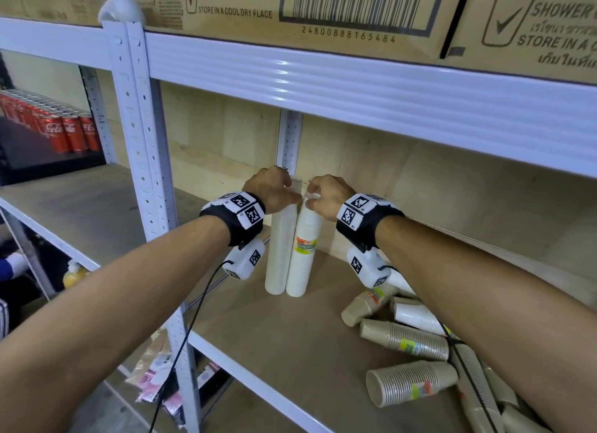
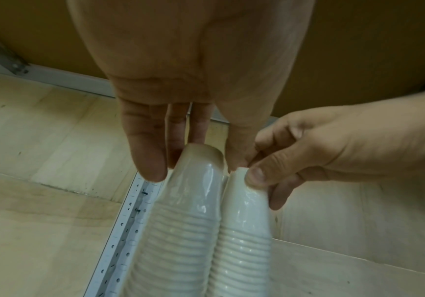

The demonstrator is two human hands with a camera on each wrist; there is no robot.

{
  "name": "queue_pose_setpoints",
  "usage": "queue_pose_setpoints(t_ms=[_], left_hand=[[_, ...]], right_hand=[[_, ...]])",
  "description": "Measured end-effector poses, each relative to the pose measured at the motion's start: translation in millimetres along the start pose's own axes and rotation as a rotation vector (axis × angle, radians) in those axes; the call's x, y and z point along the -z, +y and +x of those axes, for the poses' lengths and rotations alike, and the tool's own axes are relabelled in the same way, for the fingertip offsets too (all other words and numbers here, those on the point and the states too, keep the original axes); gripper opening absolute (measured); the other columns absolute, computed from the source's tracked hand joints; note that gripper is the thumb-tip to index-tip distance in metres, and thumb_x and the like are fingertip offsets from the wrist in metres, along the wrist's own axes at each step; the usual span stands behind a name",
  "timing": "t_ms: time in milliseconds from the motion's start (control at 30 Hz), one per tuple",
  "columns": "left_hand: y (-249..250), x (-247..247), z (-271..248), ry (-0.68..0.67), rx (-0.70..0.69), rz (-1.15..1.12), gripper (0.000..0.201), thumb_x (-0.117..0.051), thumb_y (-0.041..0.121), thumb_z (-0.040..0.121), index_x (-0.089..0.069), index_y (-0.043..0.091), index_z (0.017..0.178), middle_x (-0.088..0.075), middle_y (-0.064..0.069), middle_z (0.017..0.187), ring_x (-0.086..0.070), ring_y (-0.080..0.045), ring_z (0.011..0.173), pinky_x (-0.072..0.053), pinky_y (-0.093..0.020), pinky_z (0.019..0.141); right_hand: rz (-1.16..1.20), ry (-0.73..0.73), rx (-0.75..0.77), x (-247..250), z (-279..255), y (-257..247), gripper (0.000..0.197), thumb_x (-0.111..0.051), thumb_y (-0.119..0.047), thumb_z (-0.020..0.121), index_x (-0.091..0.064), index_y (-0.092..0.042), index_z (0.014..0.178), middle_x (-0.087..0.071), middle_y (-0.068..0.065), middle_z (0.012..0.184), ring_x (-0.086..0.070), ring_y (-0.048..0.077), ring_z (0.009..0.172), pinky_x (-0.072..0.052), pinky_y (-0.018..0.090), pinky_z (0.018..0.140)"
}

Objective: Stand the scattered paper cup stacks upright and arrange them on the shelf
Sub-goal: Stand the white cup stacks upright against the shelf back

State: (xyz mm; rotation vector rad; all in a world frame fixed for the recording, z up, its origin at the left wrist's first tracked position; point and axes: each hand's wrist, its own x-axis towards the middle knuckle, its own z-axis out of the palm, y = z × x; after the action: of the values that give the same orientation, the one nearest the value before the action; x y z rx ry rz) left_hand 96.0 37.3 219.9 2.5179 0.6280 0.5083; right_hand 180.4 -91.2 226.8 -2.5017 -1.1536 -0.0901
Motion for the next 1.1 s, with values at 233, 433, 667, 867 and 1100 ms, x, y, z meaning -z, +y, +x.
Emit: queue_pose_setpoints(t_ms=[233, 433, 667, 867, 1100], left_hand=[[3.2, 0.1, -1.9, -0.042, -0.070, -0.015, 0.040, -0.069, 0.023, 0.084, -0.065, 0.013, 0.123, -0.062, -0.004, 0.129, -0.058, -0.023, 0.114, -0.049, -0.033, 0.093], [3.8, -0.5, 0.1, -0.020, 0.003, -0.013, 0.050, -0.071, 0.032, 0.084, -0.060, 0.012, 0.128, -0.060, -0.006, 0.125, -0.058, -0.024, 0.108, -0.047, -0.029, 0.081], [3.4, -1.0, 0.5, -0.050, -0.031, -0.029, 0.051, -0.072, 0.027, 0.081, -0.060, 0.017, 0.130, -0.057, -0.004, 0.133, -0.056, -0.024, 0.118, -0.047, -0.030, 0.088], [2.8, -2.9, 1.3, -0.021, 0.008, -0.029, 0.048, -0.075, 0.027, 0.081, -0.063, 0.014, 0.125, -0.061, -0.006, 0.126, -0.059, -0.024, 0.108, -0.050, -0.031, 0.084], [4.5, -4.9, 0.2, -0.016, 0.019, -0.062, 0.056, -0.076, 0.032, 0.079, -0.060, 0.014, 0.129, -0.058, -0.004, 0.132, -0.057, -0.024, 0.117, -0.049, -0.031, 0.090]], right_hand=[[0.004, -0.012, -0.005, 2.3, -1.2, -1.6, 0.034, -0.064, -0.018, 0.089, -0.062, -0.008, 0.121, -0.055, 0.010, 0.135, -0.057, 0.028, 0.116, -0.047, 0.031, 0.092], [0.013, -0.010, -0.012, 3.6, -2.8, -2.2, 0.033, -0.064, -0.018, 0.088, -0.062, -0.007, 0.120, -0.057, 0.011, 0.133, -0.058, 0.028, 0.114, -0.048, 0.031, 0.091], [0.029, -0.010, -0.021, 4.5, -3.5, -2.4, 0.032, -0.065, -0.018, 0.088, -0.062, -0.008, 0.119, -0.057, 0.011, 0.133, -0.058, 0.028, 0.114, -0.047, 0.030, 0.091], [0.032, -0.013, -0.019, 5.1, -4.6, -3.6, 0.031, -0.065, -0.017, 0.088, -0.062, -0.007, 0.118, -0.058, 0.012, 0.130, -0.058, 0.028, 0.112, -0.048, 0.031, 0.090], [0.029, -0.024, -0.021, 6.2, -4.5, -2.4, 0.033, -0.066, -0.019, 0.088, -0.062, -0.008, 0.118, -0.057, 0.011, 0.132, -0.058, 0.028, 0.113, -0.049, 0.032, 0.092]])
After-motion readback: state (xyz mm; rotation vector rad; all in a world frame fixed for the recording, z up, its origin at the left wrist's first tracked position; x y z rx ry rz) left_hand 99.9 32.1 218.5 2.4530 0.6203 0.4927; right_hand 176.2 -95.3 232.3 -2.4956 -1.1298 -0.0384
